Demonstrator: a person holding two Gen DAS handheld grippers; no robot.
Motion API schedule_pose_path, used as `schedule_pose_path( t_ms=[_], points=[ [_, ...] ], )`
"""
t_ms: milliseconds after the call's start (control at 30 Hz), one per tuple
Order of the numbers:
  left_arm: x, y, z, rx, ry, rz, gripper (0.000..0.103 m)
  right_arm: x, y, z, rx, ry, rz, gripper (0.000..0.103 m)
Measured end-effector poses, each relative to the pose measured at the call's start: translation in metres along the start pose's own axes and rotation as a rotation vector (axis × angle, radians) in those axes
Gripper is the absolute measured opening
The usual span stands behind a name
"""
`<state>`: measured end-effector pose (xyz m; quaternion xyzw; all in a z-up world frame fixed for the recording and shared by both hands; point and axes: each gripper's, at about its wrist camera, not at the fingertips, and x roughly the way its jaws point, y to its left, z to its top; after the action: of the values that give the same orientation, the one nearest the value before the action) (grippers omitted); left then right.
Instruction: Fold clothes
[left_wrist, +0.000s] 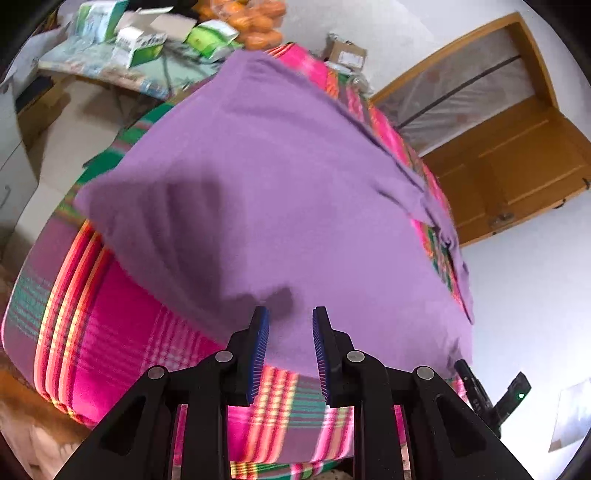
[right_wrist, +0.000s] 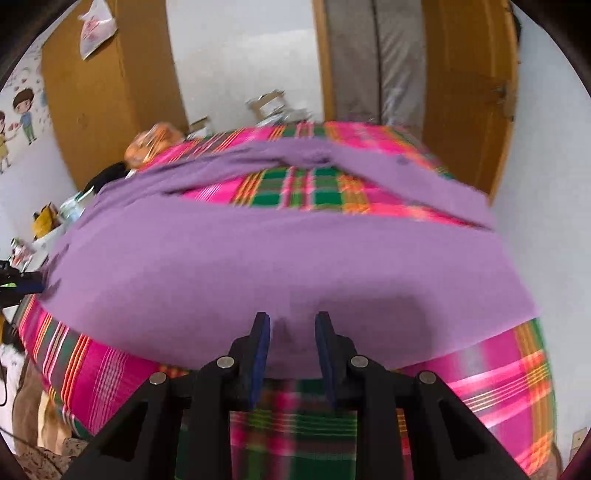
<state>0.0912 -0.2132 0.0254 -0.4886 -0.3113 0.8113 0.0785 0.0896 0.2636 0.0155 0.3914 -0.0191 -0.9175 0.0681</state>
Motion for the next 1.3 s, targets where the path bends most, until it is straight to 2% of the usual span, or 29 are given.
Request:
schedule_pose_path(
  t_ms=[233,367,500,567,700,800,933,1100,1300],
  points=[
    [0.013,-0.061,0.034,0.111,0.017,-0.037,0.024,-0.034,-0.040,0.050,0.010,-0.097,-0.108,0.026],
    [0.028,-0.112,0.061,0.218,0.035,-0.028,0.024,-0.057,-0.056,0.090,0.009,-0.180,-0.138,0.026],
    [0.033,-0.161,0.093,0.298,0.014,-0.047,0.024,-0.077,-0.067,0.137,-0.036,-0.266,-0.182,0.026],
    [0.041,-0.182,0.105,0.335,0.000,-0.050,0.024,-0.080,-0.072,0.156,-0.056,-0.289,-0.183,0.032],
    [0.075,-0.205,0.126,0.354,0.042,-0.028,0.024,-0.040,-0.083,0.179,-0.067,-0.218,-0.185,0.032],
    [0.112,-0.211,0.133,0.387,0.083,0.031,0.024,0.009,-0.090,0.175,-0.056,-0.104,-0.145,0.032],
    [0.153,-0.218,0.134,0.450,0.103,0.106,0.024,0.072,-0.097,0.161,-0.048,0.022,-0.138,0.032],
    [0.202,-0.231,0.127,0.533,0.176,0.135,0.024,0.113,-0.099,0.155,-0.059,0.057,-0.125,0.039],
    [0.230,-0.238,0.131,0.574,0.168,0.167,0.024,0.147,-0.095,0.149,-0.124,0.115,-0.138,0.039]
  ],
)
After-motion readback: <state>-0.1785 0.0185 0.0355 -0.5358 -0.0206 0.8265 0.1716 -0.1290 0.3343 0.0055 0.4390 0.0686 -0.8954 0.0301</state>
